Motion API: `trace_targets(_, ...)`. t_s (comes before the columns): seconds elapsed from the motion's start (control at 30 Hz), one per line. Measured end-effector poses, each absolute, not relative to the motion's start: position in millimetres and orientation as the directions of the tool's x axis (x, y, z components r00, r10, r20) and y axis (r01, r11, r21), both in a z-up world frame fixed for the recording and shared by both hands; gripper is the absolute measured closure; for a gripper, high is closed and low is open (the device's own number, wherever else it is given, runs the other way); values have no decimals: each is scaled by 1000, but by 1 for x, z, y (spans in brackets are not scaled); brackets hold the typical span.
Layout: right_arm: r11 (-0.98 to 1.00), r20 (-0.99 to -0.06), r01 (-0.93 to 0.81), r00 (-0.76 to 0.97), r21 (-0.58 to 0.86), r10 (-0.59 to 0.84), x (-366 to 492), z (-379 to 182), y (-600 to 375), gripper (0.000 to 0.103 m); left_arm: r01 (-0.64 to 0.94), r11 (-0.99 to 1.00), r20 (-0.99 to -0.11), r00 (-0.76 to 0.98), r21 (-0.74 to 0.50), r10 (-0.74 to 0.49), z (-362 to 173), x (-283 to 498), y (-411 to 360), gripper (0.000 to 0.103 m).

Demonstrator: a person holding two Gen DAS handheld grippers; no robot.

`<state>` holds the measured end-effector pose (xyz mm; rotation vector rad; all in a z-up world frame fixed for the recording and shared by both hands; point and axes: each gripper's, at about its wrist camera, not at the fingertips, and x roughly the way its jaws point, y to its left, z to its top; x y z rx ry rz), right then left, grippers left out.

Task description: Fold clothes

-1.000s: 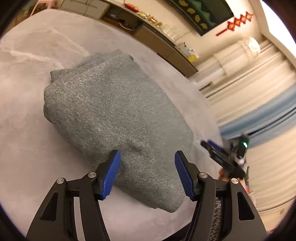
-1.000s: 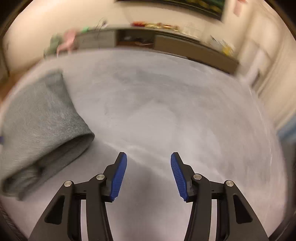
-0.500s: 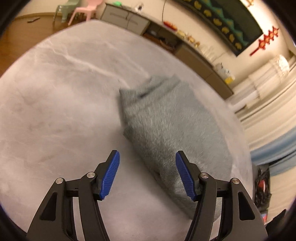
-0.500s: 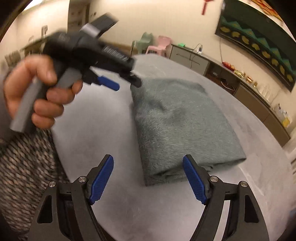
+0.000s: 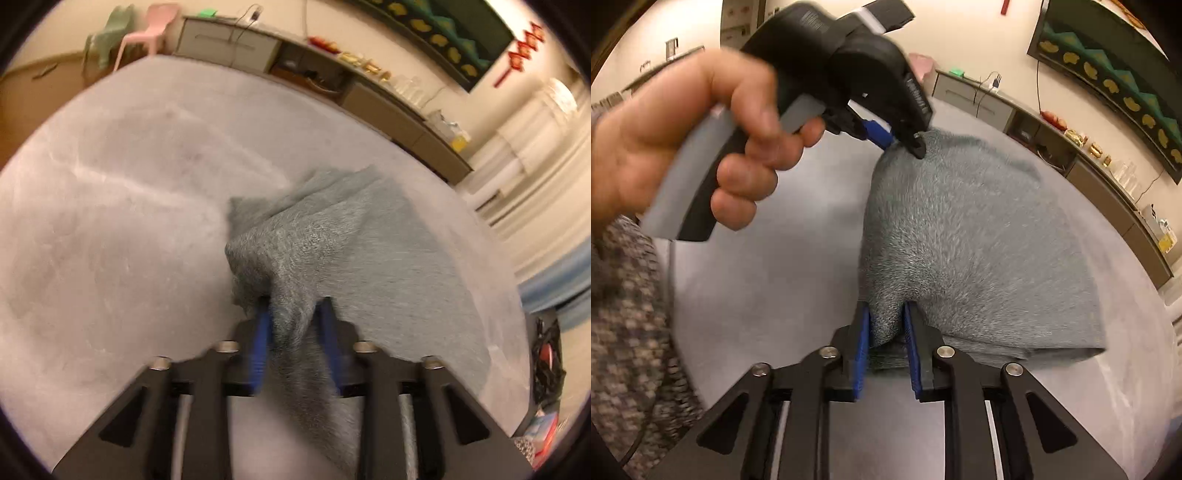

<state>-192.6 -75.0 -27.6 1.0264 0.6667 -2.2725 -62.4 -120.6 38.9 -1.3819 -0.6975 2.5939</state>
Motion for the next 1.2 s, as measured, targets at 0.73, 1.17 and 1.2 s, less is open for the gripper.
trace_targets(0.73, -806, -716, 495, -685, -324, -133, -275, 5, 12, 49, -17, -895, -714, -595, -446, 368, 57, -60, -68, 70)
trace_targets(1.17, -890, -776, 450, -533, 78, -337, -352, 36, -3, 48, 110, -806, -693, -587, -581, 419, 43, -81, -117, 66)
trace_targets(1.2, -893, -797, 447, -519, 56, -309, -371, 36, -15, 48, 109, -802, -691, -584, -587, 426, 42, -82, -118, 66)
